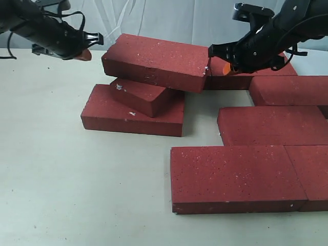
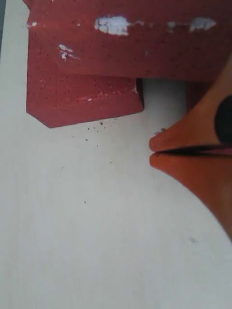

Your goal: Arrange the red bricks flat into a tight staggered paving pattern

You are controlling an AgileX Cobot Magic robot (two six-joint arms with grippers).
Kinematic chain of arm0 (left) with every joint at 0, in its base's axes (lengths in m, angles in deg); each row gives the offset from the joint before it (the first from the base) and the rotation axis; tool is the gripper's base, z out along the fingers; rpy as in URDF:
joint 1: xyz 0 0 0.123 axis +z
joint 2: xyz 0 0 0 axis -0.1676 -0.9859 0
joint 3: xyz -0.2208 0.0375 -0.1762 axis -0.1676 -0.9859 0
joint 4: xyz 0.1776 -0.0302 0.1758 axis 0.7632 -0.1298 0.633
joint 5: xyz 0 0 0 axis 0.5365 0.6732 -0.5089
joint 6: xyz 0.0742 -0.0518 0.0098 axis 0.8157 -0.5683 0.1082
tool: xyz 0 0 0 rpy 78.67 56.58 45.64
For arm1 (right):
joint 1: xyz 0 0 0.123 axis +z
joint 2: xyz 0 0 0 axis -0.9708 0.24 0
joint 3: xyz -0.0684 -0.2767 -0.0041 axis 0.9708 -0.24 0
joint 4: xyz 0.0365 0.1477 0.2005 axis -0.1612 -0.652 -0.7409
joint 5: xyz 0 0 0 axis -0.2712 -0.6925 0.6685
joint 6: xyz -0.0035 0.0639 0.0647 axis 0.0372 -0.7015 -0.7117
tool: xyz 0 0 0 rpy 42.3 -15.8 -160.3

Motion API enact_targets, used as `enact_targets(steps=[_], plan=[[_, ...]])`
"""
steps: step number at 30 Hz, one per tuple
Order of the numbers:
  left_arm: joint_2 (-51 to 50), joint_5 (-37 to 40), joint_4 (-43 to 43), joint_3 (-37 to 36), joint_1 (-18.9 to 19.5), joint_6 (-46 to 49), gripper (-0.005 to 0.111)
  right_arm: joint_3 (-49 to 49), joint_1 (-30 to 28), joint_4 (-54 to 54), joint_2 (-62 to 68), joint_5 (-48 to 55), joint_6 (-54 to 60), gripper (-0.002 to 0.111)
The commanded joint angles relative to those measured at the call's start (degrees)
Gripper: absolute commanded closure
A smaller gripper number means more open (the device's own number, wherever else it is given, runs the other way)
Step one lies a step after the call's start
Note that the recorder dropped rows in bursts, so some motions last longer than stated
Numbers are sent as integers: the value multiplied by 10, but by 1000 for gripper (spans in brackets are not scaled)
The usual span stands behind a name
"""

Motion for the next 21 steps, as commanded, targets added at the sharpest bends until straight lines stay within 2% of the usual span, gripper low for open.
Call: enact_targets(steps=[1,5,9,16,21], plan=[[-34,4,-14,27,-18,3,107,5,-1,-49,18,-23,4,109],[-42,7,-19,29,-24,3,107,18,5,-69,34,-15,6,109],[-42,45,-17,29,-24,3,107,40,30,-80,41,-7,36,109],[-23,100,42,29,-23,5,107,79,74,-58,41,27,38,109],[22,126,83,29,-23,3,107,91,86,-57,39,56,38,109]])
